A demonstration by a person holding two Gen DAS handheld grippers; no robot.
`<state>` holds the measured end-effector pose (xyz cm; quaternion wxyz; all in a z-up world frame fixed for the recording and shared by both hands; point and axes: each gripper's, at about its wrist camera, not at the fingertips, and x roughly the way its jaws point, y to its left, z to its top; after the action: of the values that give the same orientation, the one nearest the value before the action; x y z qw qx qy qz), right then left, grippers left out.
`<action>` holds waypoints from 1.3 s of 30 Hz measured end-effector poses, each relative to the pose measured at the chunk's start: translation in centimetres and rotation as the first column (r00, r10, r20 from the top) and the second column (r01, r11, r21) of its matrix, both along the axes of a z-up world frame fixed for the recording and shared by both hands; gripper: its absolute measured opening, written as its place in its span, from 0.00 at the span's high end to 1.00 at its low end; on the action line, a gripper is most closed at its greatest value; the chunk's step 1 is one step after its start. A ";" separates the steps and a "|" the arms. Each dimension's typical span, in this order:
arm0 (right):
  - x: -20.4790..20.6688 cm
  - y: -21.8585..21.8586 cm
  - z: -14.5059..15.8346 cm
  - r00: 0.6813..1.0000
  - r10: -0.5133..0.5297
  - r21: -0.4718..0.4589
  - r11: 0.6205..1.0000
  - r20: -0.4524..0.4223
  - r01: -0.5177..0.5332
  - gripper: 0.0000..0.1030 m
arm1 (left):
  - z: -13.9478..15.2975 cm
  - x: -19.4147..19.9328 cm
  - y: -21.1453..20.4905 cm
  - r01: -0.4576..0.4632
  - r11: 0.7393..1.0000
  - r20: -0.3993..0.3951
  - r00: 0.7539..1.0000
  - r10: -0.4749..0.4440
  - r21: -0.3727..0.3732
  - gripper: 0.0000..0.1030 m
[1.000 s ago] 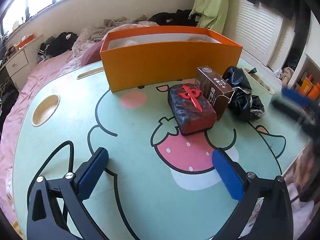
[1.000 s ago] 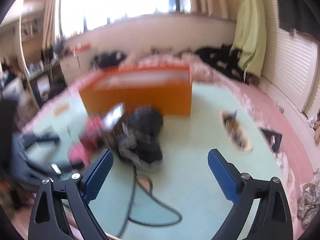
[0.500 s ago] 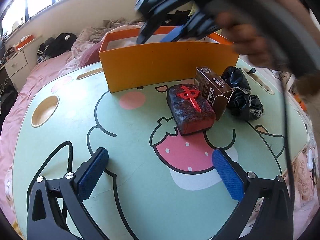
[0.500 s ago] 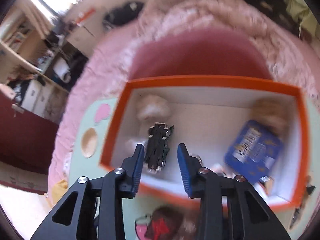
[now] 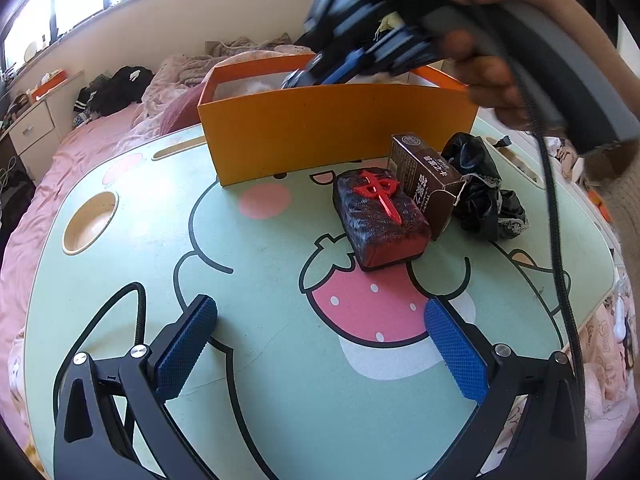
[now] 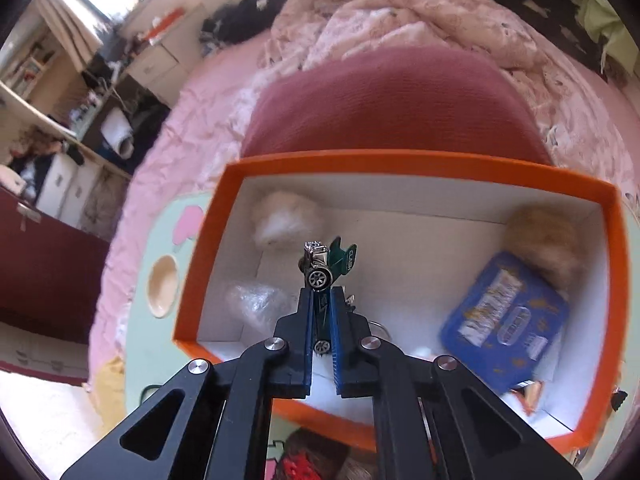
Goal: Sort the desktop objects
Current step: 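Reach into the orange box and grasp the small toy car with the right gripper, then set the toy car down beside the black lace cloth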
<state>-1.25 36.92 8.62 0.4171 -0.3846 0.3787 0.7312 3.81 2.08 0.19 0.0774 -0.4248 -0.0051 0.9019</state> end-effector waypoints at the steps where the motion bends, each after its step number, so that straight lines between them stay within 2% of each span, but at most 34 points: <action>1: 0.7 -0.4 0.8 1.000 -0.010 0.025 1.000 -0.013 0.011 0.93 | 0.0 0.0 0.0 0.000 1.000 0.000 1.000 0.000 0.000 0.00; 4: 2.5 -2.5 3.1 0.997 -0.010 0.080 0.997 -0.077 0.016 0.93 | 0.0 -0.1 0.1 0.000 1.000 -0.001 1.000 0.000 -0.001 0.00; 9: 6.5 -9.0 6.2 0.984 0.029 0.178 0.984 -0.176 0.003 0.92 | 0.0 -0.1 0.0 0.000 1.000 0.000 1.000 0.000 -0.001 0.00; 12: 8.2 -11.2 5.3 0.985 0.028 0.161 0.987 -0.171 0.000 0.92 | 0.0 -0.1 -0.1 0.001 1.000 0.000 1.000 -0.001 -0.001 0.00; 15: 8.4 -11.3 2.2 0.993 0.005 0.104 0.995 -0.116 0.007 0.92 | 0.0 -0.1 -0.1 0.001 1.000 0.000 1.000 -0.001 -0.001 0.00; 19: 9.3 -10.8 0.1 0.981 -0.020 0.067 0.997 -0.191 0.033 0.91 | 0.0 -0.1 -0.1 0.002 1.000 0.000 1.000 -0.002 -0.001 0.00; 21: 10.2 -11.6 0.5 0.973 -0.046 0.123 0.989 -0.227 0.076 0.88 | 0.0 -0.1 -0.1 0.001 1.000 0.000 1.000 -0.001 -0.001 0.00; 23: 10.9 -14.0 1.2 0.972 -0.044 0.209 0.973 -0.233 0.094 0.70 | 0.0 -0.1 -0.1 0.001 1.000 0.000 1.000 -0.001 -0.002 0.00; 25: 11.1 -16.4 1.5 0.980 -0.035 0.289 0.953 -0.194 0.091 0.60 | 0.0 -0.1 -0.1 0.001 1.000 0.000 1.000 -0.001 -0.002 0.00; 27: 11.1 -19.5 0.9 0.994 -0.016 0.366 0.929 -0.110 0.055 0.57 | 0.0 -0.1 -0.1 0.001 1.000 0.000 1.000 -0.001 -0.001 0.00; 30: 10.8 -23.0 -1.3 0.999 -0.022 0.434 0.901 0.024 0.009 0.52 | 0.0 -0.1 -0.2 0.002 1.000 0.000 1.000 -0.002 -0.002 0.00; 33: 10.7 -23.9 -3.5 0.998 -0.014 0.431 0.902 0.057 -0.012 0.51 | 0.0 -0.1 -0.2 0.002 1.000 0.000 1.000 -0.002 -0.001 0.00; 36: 9.5 -23.8 -5.5 0.985 -0.039 0.484 0.874 0.168 -0.048 0.39 | 0.0 -0.1 -0.2 0.003 1.000 -0.001 1.000 -0.003 -0.005 0.00; 37: 8.9 -24.0 -5.9 0.975 -0.050 0.508 0.859 0.215 -0.068 0.26 | 0.0 -0.1 -0.2 0.003 1.000 -0.001 1.000 -0.003 -0.005 0.00; 38: 8.7 -24.1 -6.2 0.975 -0.052 0.522 0.850 0.215 -0.070 0.13 | 0.1 -0.1 -0.1 0.003 1.000 -0.001 1.000 -0.003 -0.005 0.00; 39: 8.8 -24.1 -6.4 0.979 -0.034 0.510 0.857 0.200 -0.075 0.07 | 0.1 -0.1 -0.1 0.003 1.000 -0.001 1.000 -0.003 -0.004 0.00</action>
<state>7.54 12.81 2.24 0.5331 -0.3352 0.1208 0.7674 3.72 1.95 0.25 0.0780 -0.4245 -0.0027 0.9021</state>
